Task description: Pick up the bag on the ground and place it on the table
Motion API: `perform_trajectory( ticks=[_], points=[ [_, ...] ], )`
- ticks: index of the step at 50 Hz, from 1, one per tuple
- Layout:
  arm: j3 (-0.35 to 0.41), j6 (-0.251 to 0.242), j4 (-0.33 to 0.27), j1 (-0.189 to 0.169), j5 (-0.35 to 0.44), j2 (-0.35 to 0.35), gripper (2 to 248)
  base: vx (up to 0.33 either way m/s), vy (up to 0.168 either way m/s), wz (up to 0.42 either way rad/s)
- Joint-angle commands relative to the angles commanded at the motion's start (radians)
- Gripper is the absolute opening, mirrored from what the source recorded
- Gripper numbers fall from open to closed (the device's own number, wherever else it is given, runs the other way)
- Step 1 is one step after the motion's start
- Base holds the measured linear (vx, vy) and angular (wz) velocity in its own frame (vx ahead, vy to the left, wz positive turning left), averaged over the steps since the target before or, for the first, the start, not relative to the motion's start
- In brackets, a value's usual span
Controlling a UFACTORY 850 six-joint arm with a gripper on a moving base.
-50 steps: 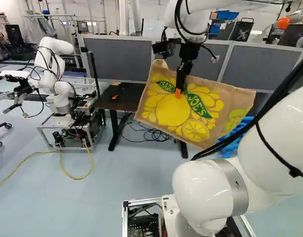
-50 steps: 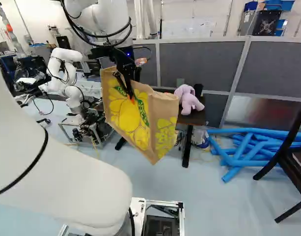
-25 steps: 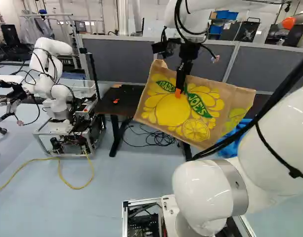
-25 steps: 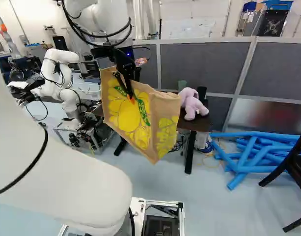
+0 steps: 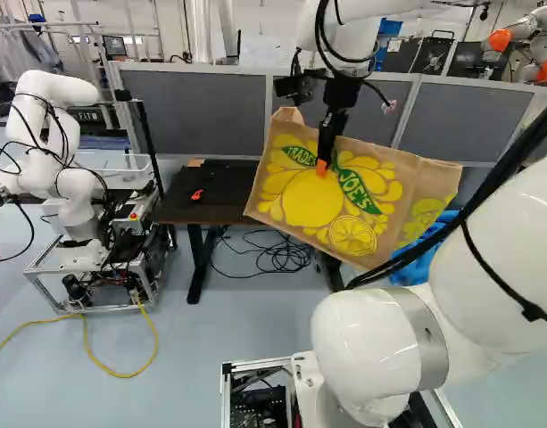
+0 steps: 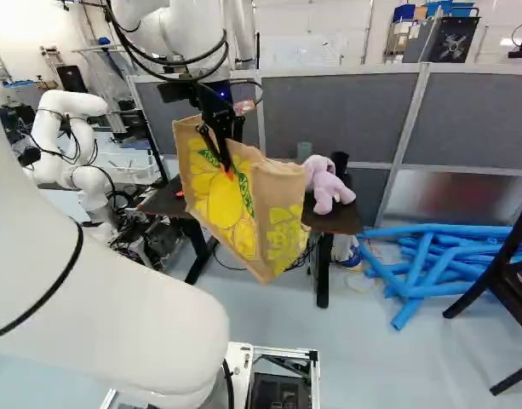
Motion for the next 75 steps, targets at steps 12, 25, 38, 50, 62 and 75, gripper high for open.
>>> perform_trajectory(
  ticks=[12, 25, 38, 50, 62, 75],
  points=[
    [0.0, 0.0, 0.0, 0.0, 0.0, 0.0, 21, 0.146, 0.097, -0.025],
    [0.0, 0.0, 0.0, 0.0, 0.0, 0.0, 21, 0.153, 0.105, -0.021],
    [0.0, 0.0, 0.0, 0.0, 0.0, 0.0, 21, 0.142, 0.087, -0.018],
    [0.0, 0.0, 0.0, 0.0, 0.0, 0.0, 21, 0.113, 0.056, -0.016],
    [0.0, 0.0, 0.0, 0.0, 0.0, 0.0, 21, 0.093, 0.016, -0.007],
    [-0.021, 0.0, 0.0, 0.001, 0.0, -0.025, 21, 0.052, 0.002, -0.003]
  ],
)
